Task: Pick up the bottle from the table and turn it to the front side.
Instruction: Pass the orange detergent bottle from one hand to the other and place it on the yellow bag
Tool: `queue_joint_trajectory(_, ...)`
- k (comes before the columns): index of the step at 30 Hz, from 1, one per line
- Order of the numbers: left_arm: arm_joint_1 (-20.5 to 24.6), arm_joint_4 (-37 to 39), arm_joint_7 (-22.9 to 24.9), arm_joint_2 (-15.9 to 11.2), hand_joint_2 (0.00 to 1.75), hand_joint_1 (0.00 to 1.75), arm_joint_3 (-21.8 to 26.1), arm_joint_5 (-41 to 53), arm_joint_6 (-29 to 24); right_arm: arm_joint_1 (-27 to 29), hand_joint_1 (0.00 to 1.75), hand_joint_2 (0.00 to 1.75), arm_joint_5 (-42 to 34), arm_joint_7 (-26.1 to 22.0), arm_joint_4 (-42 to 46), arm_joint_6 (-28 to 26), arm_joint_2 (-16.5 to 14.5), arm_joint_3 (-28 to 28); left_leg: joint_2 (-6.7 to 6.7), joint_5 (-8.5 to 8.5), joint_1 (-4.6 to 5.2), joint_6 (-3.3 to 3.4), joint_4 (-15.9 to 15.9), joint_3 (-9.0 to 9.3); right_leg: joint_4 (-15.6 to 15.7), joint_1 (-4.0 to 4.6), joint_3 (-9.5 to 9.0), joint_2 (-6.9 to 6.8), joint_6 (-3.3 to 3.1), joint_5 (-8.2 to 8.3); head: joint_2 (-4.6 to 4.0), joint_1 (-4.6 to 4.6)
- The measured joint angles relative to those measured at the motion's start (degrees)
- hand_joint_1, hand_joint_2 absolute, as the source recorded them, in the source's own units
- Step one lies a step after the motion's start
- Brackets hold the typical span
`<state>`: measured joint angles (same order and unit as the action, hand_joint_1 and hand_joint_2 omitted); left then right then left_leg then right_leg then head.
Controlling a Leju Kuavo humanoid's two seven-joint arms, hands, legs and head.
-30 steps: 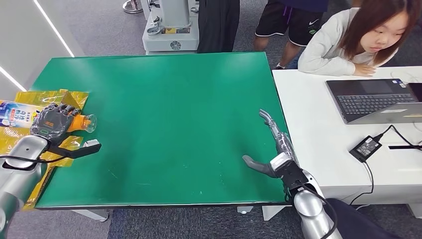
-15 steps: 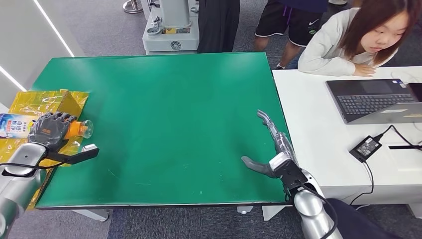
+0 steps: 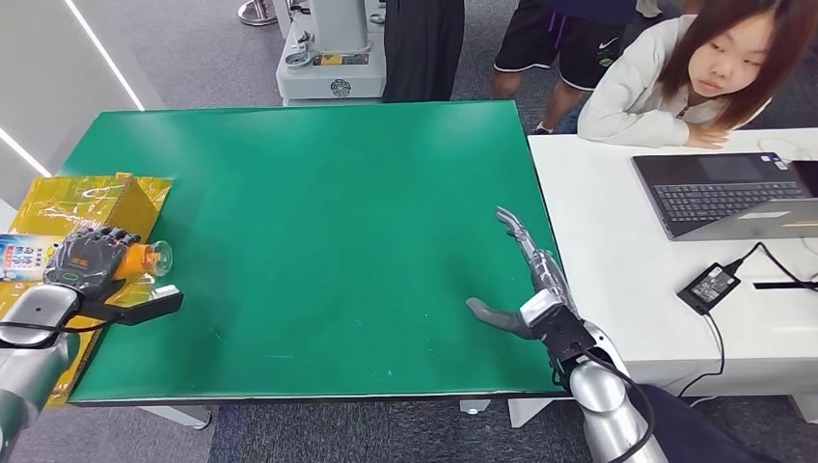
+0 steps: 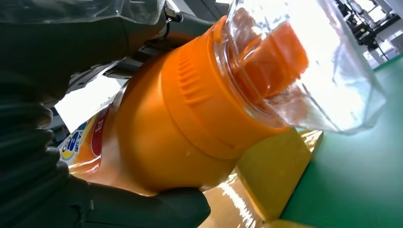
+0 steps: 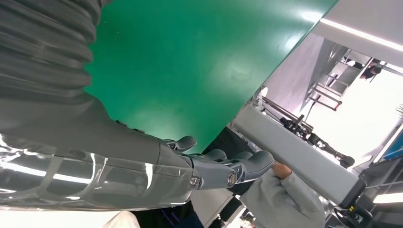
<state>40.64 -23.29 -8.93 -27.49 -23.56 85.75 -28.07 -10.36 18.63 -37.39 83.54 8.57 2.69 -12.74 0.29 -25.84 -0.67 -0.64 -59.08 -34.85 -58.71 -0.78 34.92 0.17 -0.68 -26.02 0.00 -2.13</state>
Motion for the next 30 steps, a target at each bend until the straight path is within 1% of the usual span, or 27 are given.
queue_joint_trajectory(9, -1.49, 1.5, -0.62, 0.22, 1.75, 1.75, 0.97, -1.08, 0.96, -0.3, 0.0, 1.75, 0.8, 1.31, 1.06, 0.19, 0.0, -0.6, 0.01, 0.0, 0.0, 0.0, 0.0, 0.0, 0.0, 0.0, 0.0, 0.01, 0.0, 0.0, 0.0, 0.0)
queue_joint_trajectory(16, -4.31, 2.68, -0.82, 0.4, 1.75, 1.73, 1.98, -2.85, 1.43, -1.43, 0.0, 1.75, 1.11, 1.56, 0.95, 0.68, 0.0, -2.15, 0.01, 0.0, 0.0, 0.0, 0.01, 0.0, 0.0, 0.0, 0.0, 0.01, 0.0, 0.0, 0.0, 0.01)
queue_joint_trajectory(19, -5.66, 3.11, -0.83, 0.79, 1.75, 1.38, 2.41, -3.49, 1.69, -1.85, 0.0, 1.75, 1.16, 1.57, 0.72, 0.67, 0.0, -3.09, 0.0, -0.01, 0.0, -0.01, 0.01, 0.0, 0.0, 0.0, 0.0, -0.01, 0.0, -0.01, 0.0, 0.01)
queue_joint_trajectory(20, -5.91, 3.27, -0.81, 0.98, 1.75, 0.96, 2.57, -3.62, 1.72, -2.02, 0.0, 1.75, 1.18, 1.57, 0.63, 0.66, 0.0, -3.43, -0.02, -0.01, 0.0, -0.01, 0.01, 0.0, 0.0, 0.0, -0.01, -0.04, 0.0, -0.01, 0.0, 0.01)
queue_joint_trajectory(23, -6.08, 3.68, -0.71, 1.45, 1.75, 0.0, 2.97, -3.86, 1.92, -2.56, 0.0, 1.75, 1.2, 1.58, 0.3, 0.61, 0.0, -4.26, -0.08, 0.0, 0.01, -0.01, 0.02, 0.01, 0.0, -0.01, -0.05, -0.1, 0.0, -0.01, 0.0, 0.01)
queue_joint_trajectory(25, -6.22, 3.92, -0.66, 1.67, 1.75, 0.0, 3.2, -3.86, 1.63, -2.99, 0.0, 1.75, 1.2, 1.6, -0.02, 0.61, 0.0, -4.7, -0.08, 0.0, 0.01, -0.02, 0.02, 0.02, 0.0, -0.01, -0.06, -0.11, 0.0, -0.01, 0.0, 0.0)
queue_joint_trajectory(30, -6.99, 4.03, -0.14, 2.44, 1.75, 0.0, 3.97, -3.86, -1.21, -4.89, 0.0, 1.75, 1.19, 1.8, -1.32, 0.61, 0.0, -6.15, -0.09, 0.03, 0.01, -0.06, 0.03, 0.11, 0.0, -0.02, -0.15, -0.11, 0.0, 0.0, 0.0, 0.0)
